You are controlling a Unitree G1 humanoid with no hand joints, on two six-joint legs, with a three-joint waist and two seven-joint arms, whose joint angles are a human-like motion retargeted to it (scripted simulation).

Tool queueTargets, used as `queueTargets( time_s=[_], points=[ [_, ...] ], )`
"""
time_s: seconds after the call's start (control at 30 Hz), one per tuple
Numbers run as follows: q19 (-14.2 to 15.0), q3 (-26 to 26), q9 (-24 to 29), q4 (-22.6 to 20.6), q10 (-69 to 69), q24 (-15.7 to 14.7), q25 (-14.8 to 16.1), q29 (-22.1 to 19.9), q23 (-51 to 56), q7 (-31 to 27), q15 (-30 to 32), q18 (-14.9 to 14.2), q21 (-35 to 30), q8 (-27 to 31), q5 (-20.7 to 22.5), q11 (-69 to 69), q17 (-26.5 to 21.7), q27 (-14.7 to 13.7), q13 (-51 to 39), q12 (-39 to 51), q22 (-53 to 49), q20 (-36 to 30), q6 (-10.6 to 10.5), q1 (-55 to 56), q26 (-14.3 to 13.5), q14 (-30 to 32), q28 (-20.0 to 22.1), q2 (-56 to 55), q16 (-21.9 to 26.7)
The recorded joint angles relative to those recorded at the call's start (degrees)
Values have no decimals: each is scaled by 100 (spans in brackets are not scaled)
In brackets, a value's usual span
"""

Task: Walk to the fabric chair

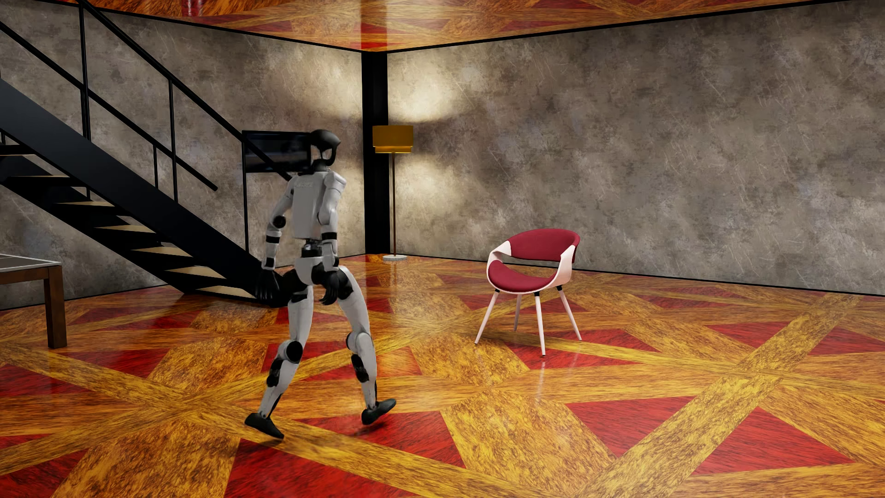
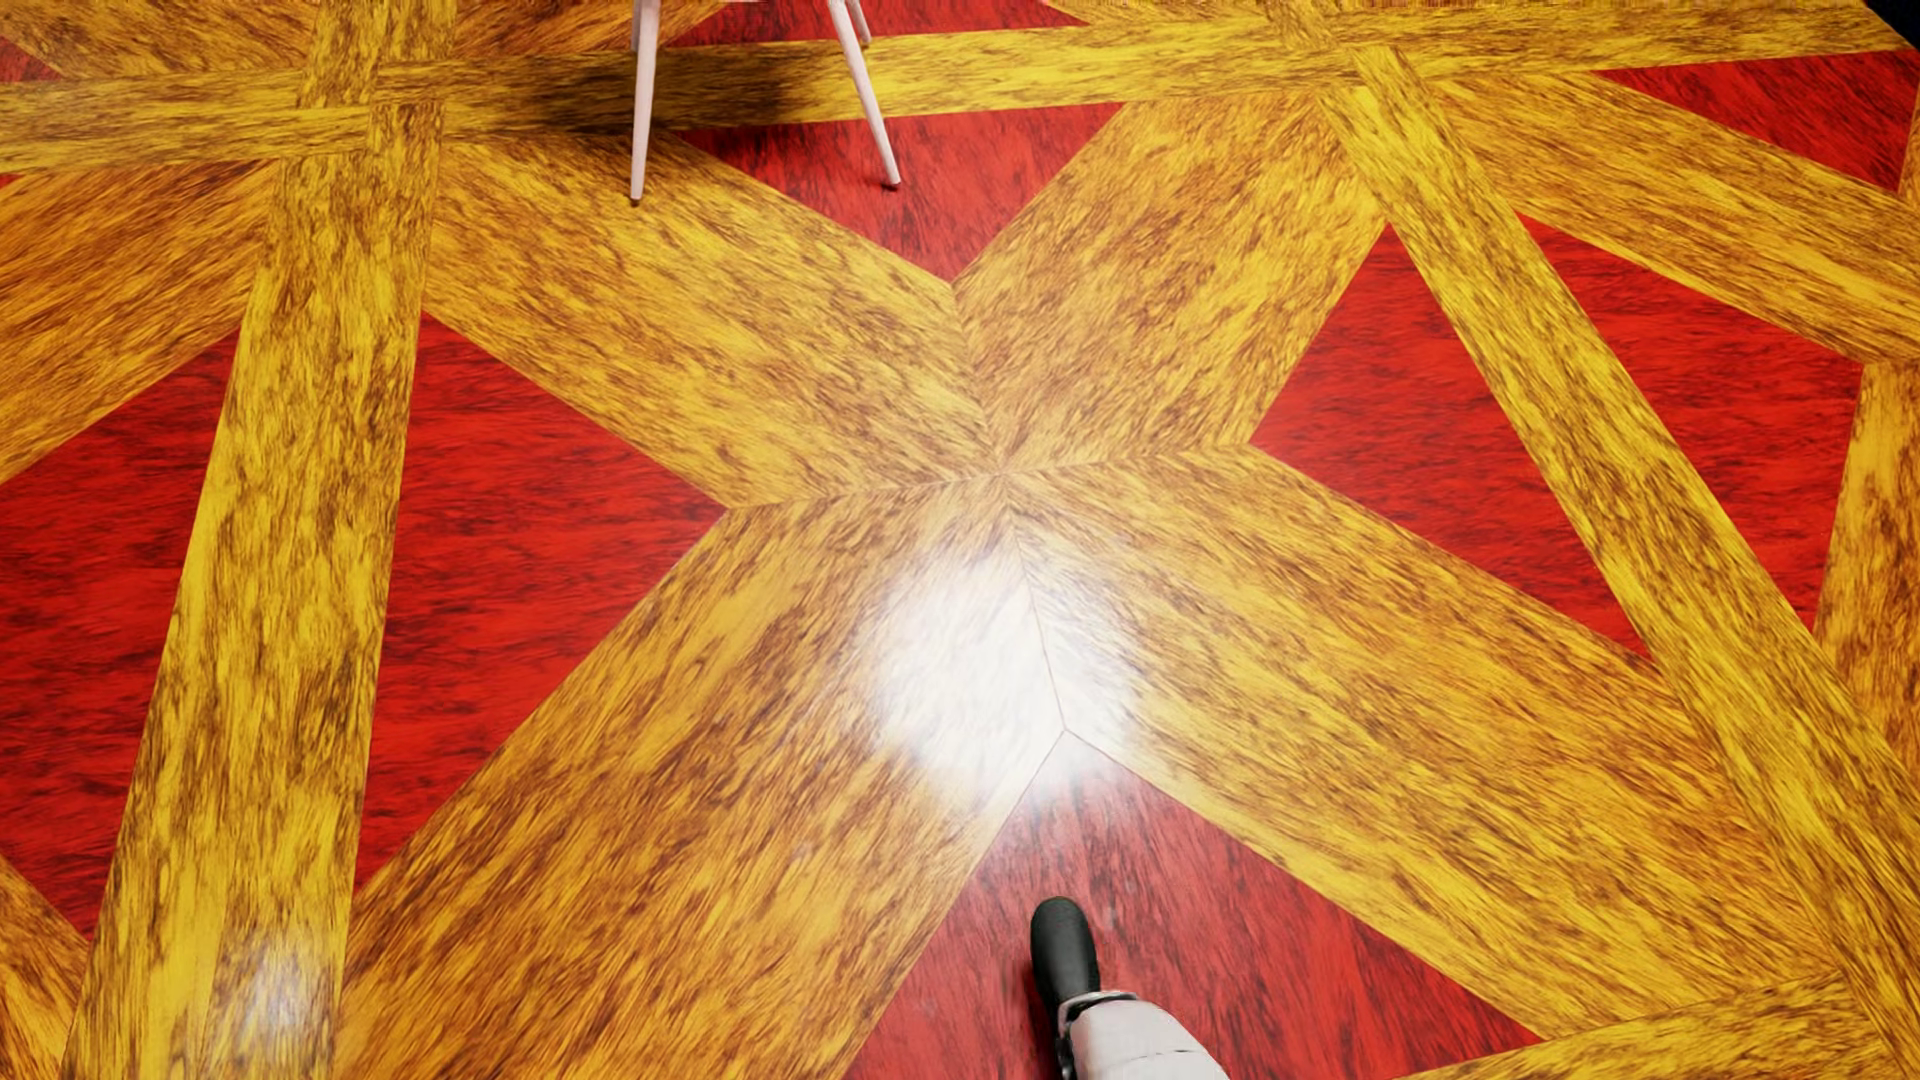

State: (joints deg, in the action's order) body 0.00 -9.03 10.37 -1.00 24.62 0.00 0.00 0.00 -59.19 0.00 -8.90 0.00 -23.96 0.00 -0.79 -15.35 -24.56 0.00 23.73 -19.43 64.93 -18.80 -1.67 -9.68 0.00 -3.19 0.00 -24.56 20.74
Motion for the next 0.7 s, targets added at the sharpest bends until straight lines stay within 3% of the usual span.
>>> queueTargets(
  time_s=[0.1,0.13,0.17,0.23,0.27,0.33,0.37,0.43,0.5,0.6,0.63,0.7],
  points=[
    [0,-383,16,32,84,0,0,0,337,0,-404,0,90,0,108,342,34,0,287,29,-297,-16,246,-521,0,13,0,-77,35],
    [0,-527,4,47,130,0,0,0,494,0,-444,0,84,0,131,-923,43,0,364,11,-607,-7,305,-708,0,1,0,-78,54],
    [0,-677,-51,84,193,0,0,0,579,0,-314,0,54,0,129,-1107,41,0,339,-13,-996,-35,280,-811,0,8,0,-221,52],
    [0,-696,-204,184,311,0,0,0,413,0,765,0,64,0,161,-2252,-4,0,-112,100,-1498,-326,-169,-803,0,416,0,-1143,-92],
    [0,-553,-199,188,463,0,0,0,304,0,983,0,71,0,281,-2835,-31,0,-445,198,-1498,-595,-420,-792,0,906,0,-1395,-153],
    [0,-403,-148,165,1442,0,0,0,510,0,561,0,55,0,535,-3319,-14,0,-888,343,-1422,-1168,-640,-361,0,1507,0,-1156,-111],
    [0,-385,-140,128,2261,0,0,0,720,0,312,0,51,0,617,-3281,11,0,-977,339,-1434,-1152,-656,73,0,1166,0,-838,-110],
    [0,-266,-67,60,3888,0,0,0,954,0,81,0,210,0,820,-2915,3,0,-1008,288,-1294,-828,-677,1068,0,-173,0,-4,-225],
    [0,-65,-126,-100,4641,0,0,0,970,0,-40,0,359,0,816,-2508,23,0,-908,254,-1222,-644,-581,2252,0,-601,0,788,-258],
    [0,388,-154,-200,2898,0,0,0,887,0,-64,0,372,0,869,-1949,32,0,-707,166,-1142,-503,-395,3376,0,225,0,1906,-230],
    [0,566,-122,-171,1855,0,0,0,850,0,-82,0,316,0,905,-1781,30,0,-647,93,-1080,-435,-343,3413,0,194,0,2319,-228],
    [0,880,-60,-71,-96,0,0,0,802,0,-247,0,187,0,975,-1481,-3,0,-515,-118,-943,-311,-284,3123,0,-781,0,3221,-229]
  ],
)
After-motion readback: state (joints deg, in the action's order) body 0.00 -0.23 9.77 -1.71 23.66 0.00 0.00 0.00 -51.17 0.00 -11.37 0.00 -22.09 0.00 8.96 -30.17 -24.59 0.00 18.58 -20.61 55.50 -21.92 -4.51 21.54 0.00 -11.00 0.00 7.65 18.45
